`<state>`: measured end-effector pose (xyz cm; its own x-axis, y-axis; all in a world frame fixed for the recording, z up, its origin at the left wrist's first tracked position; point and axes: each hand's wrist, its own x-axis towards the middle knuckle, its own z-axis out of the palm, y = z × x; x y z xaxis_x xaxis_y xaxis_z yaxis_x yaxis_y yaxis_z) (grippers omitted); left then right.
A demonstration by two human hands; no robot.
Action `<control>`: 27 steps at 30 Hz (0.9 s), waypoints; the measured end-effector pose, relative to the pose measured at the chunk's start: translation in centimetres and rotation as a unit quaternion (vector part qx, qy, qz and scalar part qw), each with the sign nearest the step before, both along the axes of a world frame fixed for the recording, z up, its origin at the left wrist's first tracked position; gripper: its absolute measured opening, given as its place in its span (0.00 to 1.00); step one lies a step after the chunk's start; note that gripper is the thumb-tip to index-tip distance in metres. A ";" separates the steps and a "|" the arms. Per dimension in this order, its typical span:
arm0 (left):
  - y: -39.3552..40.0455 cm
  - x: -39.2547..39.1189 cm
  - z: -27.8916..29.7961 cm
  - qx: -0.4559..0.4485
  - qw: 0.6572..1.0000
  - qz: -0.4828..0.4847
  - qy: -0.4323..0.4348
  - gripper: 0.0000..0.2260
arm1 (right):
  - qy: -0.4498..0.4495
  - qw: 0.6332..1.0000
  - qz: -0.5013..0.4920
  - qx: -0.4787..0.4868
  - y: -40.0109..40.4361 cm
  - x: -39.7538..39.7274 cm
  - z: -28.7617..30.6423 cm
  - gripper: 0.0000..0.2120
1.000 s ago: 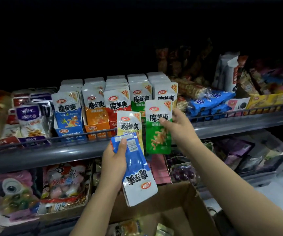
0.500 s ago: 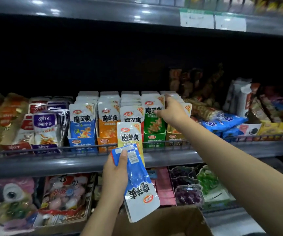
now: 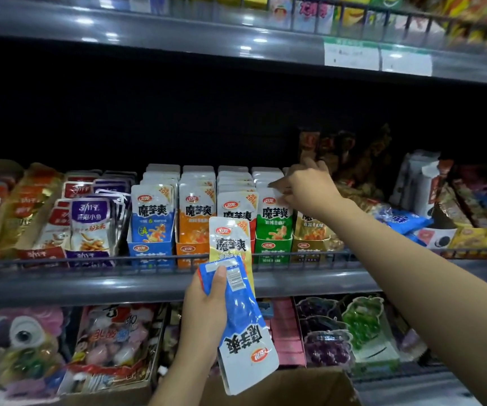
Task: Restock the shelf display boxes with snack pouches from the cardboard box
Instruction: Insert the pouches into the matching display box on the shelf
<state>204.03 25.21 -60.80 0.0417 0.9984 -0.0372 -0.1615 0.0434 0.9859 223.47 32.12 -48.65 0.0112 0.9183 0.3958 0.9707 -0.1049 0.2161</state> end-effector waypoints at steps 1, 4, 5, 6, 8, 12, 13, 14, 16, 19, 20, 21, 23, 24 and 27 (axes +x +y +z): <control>0.0 0.0 0.0 0.000 1.000 -0.003 -0.005 0.06 | 0.020 1.000 0.004 0.017 -0.3 0.0 0.1 0.20; 0.0 -0.3 0.0 0.002 1.000 -0.019 -0.013 0.06 | 0.110 0.989 0.039 0.089 -1.4 -0.2 -0.2 0.17; 0.0 -0.3 0.1 0.002 1.000 -0.028 -0.014 0.07 | 0.147 0.980 0.069 0.118 -2.1 -0.3 -0.5 0.15; -0.1 -0.3 0.1 0.003 0.999 -0.039 -0.013 0.07 | 0.180 0.968 0.101 0.144 -2.8 -0.5 -0.9 0.13; -0.2 -0.3 0.2 0.006 0.998 -0.059 -0.014 0.07 | 0.240 0.950 0.136 0.146 -4.3 -1.2 -1.4 0.11; -0.6 0.0 0.3 0.000 0.995 -0.097 -0.020 0.07 | 0.403 0.906 0.120 -0.048 -6.3 -2.2 -2.5 0.14; -0.7 0.0 0.3 -0.001 0.994 -0.107 -0.020 0.08 | 0.441 0.886 0.106 -0.100 -6.6 -2.2 -2.9 0.15; -0.8 0.1 0.3 -0.001 0.993 -0.116 -0.018 0.08 | 0.475 0.864 0.094 -0.136 -6.8 -2.1 -3.2 0.15; -0.9 0.2 0.3 0.000 0.992 -0.126 -0.012 0.09 | 0.535 0.828 0.074 -0.152 -7.0 -1.6 -3.6 0.11; -1.0 0.4 0.2 -0.009 0.991 -0.132 -0.012 0.10 | 0.590 0.795 0.058 -0.128 -7.5 -0.8 -3.4 0.05; -1.0 0.4 0.2 -0.014 0.991 -0.132 -0.014 0.10 | 0.604 0.786 0.056 -0.114 -7.6 -0.5 -3.3 0.04; -1.0 0.5 0.2 -0.018 0.991 -0.130 -0.016 0.10 | 0.616 0.780 0.051 -0.096 -7.6 -0.2 -3.3 0.05; -0.9 0.6 0.1 -0.023 0.991 -0.129 -0.021 0.10 | 0.635 0.769 0.039 -0.059 -7.6 0.5 -3.3 0.12; -0.8 0.6 0.0 -0.025 0.991 -0.129 -0.022 0.10 | 0.653 0.755 0.037 -0.045 -7.7 0.8 -3.3 0.17; -1.0 0.9 -0.1 -0.028 0.990 -0.132 -0.029 0.10 | 0.703 0.707 0.053 -0.064 -8.2 1.4 -4.0 0.15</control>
